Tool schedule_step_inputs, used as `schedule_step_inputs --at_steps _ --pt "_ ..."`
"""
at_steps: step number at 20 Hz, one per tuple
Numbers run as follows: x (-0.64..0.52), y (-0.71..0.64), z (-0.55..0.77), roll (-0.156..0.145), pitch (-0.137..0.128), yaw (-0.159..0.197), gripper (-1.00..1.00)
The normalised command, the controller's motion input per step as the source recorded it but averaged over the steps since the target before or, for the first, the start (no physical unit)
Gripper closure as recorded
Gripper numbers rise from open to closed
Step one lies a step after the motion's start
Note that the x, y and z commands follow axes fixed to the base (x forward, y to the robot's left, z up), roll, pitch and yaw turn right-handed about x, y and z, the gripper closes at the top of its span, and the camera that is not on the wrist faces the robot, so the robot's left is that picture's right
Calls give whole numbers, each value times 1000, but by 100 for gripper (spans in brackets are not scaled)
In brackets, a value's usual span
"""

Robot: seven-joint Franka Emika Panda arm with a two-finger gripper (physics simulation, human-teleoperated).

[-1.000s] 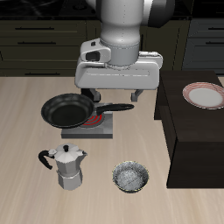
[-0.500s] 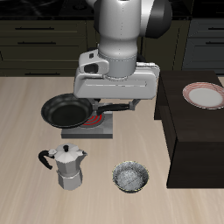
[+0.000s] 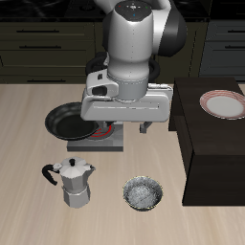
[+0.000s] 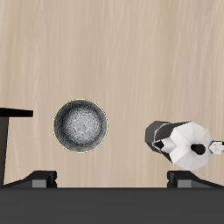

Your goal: Place the bowl on the plate

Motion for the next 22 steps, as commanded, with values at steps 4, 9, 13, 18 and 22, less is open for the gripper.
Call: schedule_step_inputs --at_steps 4,9,13,18,22 --pt "81 27 -173 -13 -14 19 -100" --pt "64 72 -269 3 41 2 -100" --pt "17 -31 -224 -1 34 -1 -100" --pt "43 20 -287 -5 31 0 -100" --pt "46 -6 -128 -6 8 0 -100"
